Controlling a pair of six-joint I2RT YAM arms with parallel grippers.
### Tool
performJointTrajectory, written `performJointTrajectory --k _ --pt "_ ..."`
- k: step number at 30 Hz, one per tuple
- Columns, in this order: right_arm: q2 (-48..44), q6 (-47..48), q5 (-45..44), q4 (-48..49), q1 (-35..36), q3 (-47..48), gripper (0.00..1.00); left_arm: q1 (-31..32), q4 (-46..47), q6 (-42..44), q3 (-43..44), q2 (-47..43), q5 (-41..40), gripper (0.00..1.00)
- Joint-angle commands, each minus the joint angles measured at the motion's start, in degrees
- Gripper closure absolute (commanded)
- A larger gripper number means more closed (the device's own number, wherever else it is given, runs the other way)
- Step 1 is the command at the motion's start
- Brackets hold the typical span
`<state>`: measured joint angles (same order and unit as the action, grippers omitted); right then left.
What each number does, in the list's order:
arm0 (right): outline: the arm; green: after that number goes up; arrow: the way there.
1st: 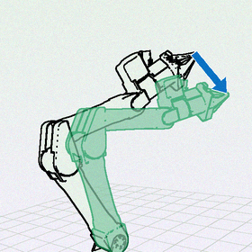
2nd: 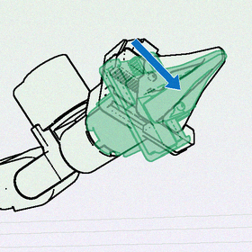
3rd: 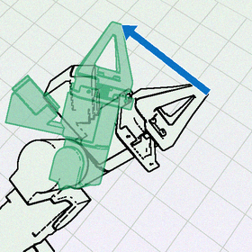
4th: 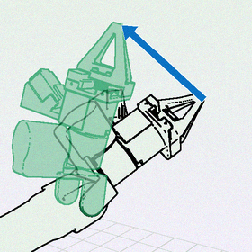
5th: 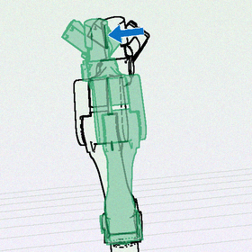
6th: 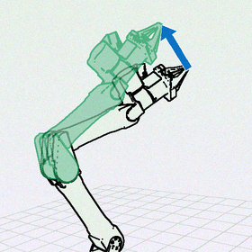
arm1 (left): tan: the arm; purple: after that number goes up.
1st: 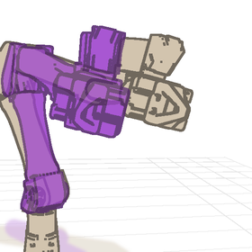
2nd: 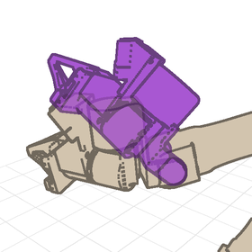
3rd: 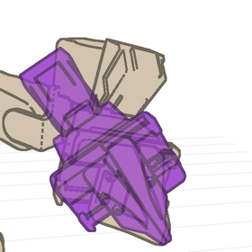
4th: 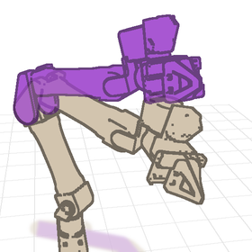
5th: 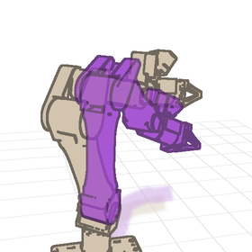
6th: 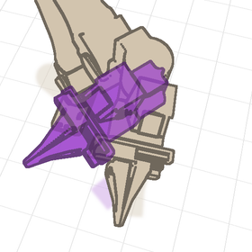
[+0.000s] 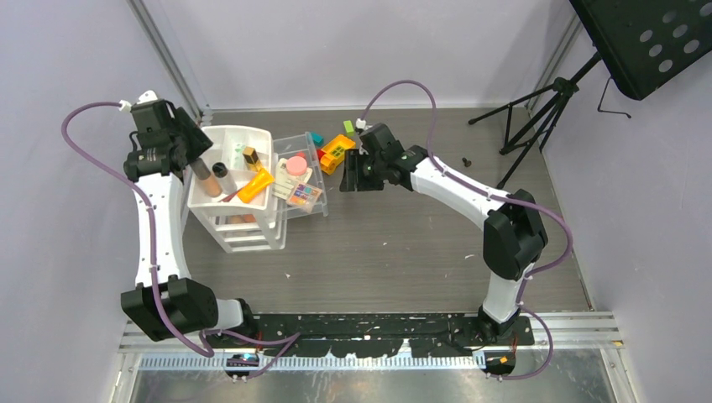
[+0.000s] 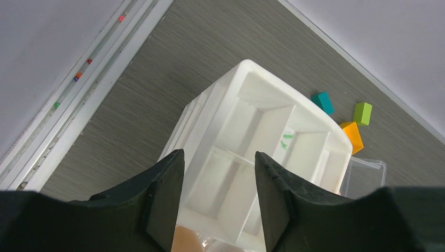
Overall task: Organize the makeup
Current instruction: Close the drawer in the storage box.
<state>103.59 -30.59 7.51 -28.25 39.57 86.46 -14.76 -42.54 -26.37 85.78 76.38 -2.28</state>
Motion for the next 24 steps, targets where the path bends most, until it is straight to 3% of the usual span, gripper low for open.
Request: performJointTrajectory --k 1,9,15,24 --pt "0.06 0.13 -2.97 2.11 0.58 3.64 0.43 -0.52 2.36 0.66 -0.84 0.03 0.05 0.48" --pt "0.59 0.62 -3.93 2.12 0.89 5.18 0.43 -0.61 1.61 1.61 -1.59 0.9 -1.55 0.54" --pt "1.21 0.79 -3.81 2.14 1.03 5.57 0.44 -0.53 2.59 2.37 -1.83 -0.41 -2.4 0.44" --pt "1.44 1.01 -3.28 2.14 1.39 5.11 0.44 -0.54 7.3 1.66 -2.93 -1.58 6.08 0.33"
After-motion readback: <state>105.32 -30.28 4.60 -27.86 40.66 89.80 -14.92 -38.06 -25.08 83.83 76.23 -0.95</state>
